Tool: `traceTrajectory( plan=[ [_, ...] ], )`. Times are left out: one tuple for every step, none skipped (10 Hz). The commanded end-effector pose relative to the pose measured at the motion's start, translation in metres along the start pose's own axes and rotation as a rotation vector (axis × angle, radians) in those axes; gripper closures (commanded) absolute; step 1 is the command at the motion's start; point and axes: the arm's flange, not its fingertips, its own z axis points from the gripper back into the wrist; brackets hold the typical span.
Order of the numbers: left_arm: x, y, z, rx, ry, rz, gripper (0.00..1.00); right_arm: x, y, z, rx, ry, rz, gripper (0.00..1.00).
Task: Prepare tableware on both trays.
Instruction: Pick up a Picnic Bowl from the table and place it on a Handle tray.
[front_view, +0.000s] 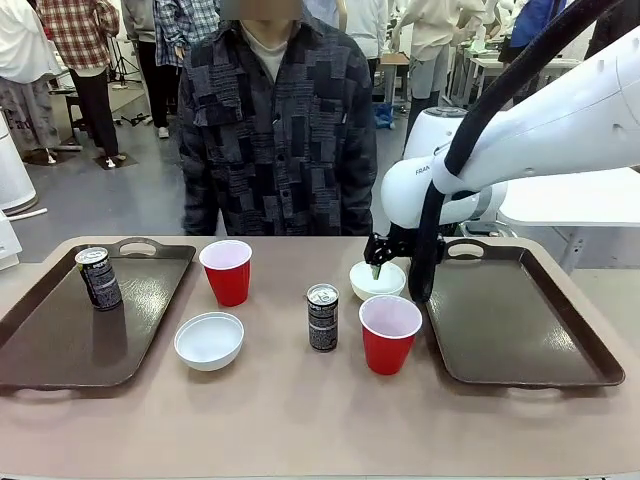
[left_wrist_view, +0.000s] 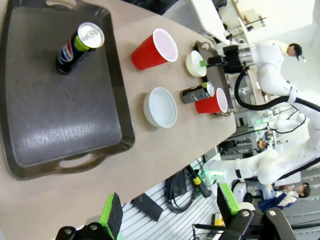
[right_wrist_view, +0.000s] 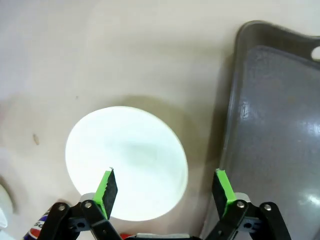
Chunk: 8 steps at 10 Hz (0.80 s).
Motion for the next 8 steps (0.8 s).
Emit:
traceTrajectory(
  plan=[
    [-0.0002,0.0002,0.0014,-0.009,-0.006,0.003,0.00,0.0084,-0.0046,-0.0072,0.043,0.019,0.008,0.59],
    [-0.0002,0.0002,0.0014,-0.009,-0.006,0.003,0.00,0.0109,-0.0047,-0.0090,0.040,0.021,0.005,0.62],
    [-0.0002,0.0002,0.0014,-0.009,-0.006,0.003,0.00,0.0098,-0.0044,-0.0076,0.037,0.023,0.008,1.00],
    [-0.0002,0.0002,0.0014,-0.009,-0.006,0.003,0.00,0.0102,-0.0034,-0.0088,0.035,0.025,0.009,1.00],
    [-0.0002,0.0002,0.0014,-0.009,-0.006,0.003,0.00,0.0111,-0.0040,-0.0092,0.028,0.030,0.004,1.00],
    [-0.0002,0.0002,0.0014,-0.009,-0.006,0.003,0.00,0.0105,-0.0042,-0.0088,0.025,0.038,-0.001,0.84],
    [-0.0002,0.0002,0.0014,-0.009,-0.006,0.003,0.00,0.0102,-0.0044,-0.0079,0.025,0.039,-0.004,0.95],
    [-0.0002,0.0002,0.0014,-0.009,-0.006,0.003,0.00,0.0103,-0.0048,-0.0048,0.031,0.036,-0.006,1.00]
  ],
)
